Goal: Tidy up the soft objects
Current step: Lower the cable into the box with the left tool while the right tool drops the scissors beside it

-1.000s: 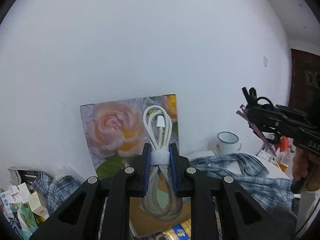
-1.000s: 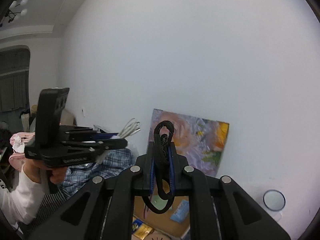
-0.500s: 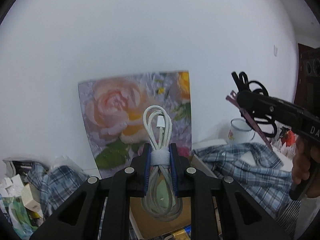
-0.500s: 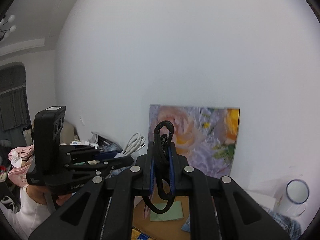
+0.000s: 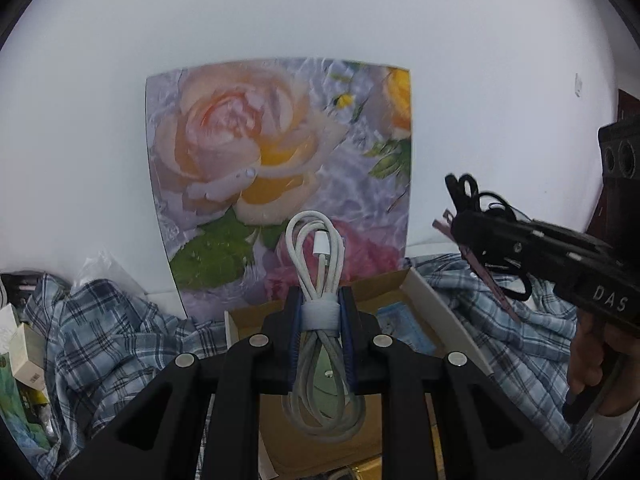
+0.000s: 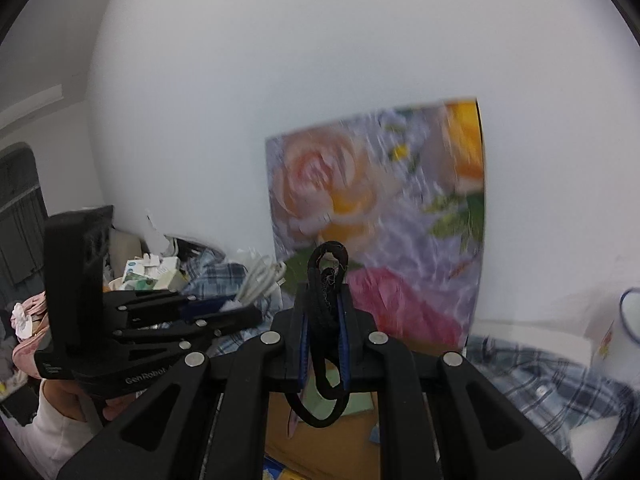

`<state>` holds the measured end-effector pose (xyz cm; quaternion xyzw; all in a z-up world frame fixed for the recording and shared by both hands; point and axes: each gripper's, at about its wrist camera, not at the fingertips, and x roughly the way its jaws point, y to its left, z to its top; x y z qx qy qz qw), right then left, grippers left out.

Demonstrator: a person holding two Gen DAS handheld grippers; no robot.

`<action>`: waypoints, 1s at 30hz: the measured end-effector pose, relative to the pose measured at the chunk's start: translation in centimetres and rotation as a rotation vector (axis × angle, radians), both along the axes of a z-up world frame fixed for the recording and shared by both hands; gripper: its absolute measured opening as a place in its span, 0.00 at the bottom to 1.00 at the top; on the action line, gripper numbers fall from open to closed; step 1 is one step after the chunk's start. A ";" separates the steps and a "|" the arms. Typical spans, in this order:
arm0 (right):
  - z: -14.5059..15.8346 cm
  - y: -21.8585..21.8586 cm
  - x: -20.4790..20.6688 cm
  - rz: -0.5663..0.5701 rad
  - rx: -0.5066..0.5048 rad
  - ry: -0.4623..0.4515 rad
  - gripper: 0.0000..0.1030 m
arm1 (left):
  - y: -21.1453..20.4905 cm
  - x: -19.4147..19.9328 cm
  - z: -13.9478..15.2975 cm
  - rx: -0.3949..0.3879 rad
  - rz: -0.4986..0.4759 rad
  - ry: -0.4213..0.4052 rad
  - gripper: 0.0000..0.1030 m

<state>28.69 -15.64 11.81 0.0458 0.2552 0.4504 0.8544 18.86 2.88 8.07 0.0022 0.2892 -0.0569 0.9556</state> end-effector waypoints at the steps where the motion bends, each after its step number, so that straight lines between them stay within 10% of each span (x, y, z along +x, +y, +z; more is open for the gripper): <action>1: -0.5 0.1 0.2 0.000 -0.005 0.011 0.11 | 0.2 0.3 -0.3 -0.015 0.000 0.007 0.18; 6: -2.7 0.3 1.4 0.002 -0.020 0.063 0.11 | 1.0 1.3 -1.8 -0.105 -0.007 0.064 0.18; 30: -8.1 1.6 3.3 -0.016 -0.074 0.181 0.11 | 1.1 3.6 -6.9 -0.070 0.011 0.176 0.18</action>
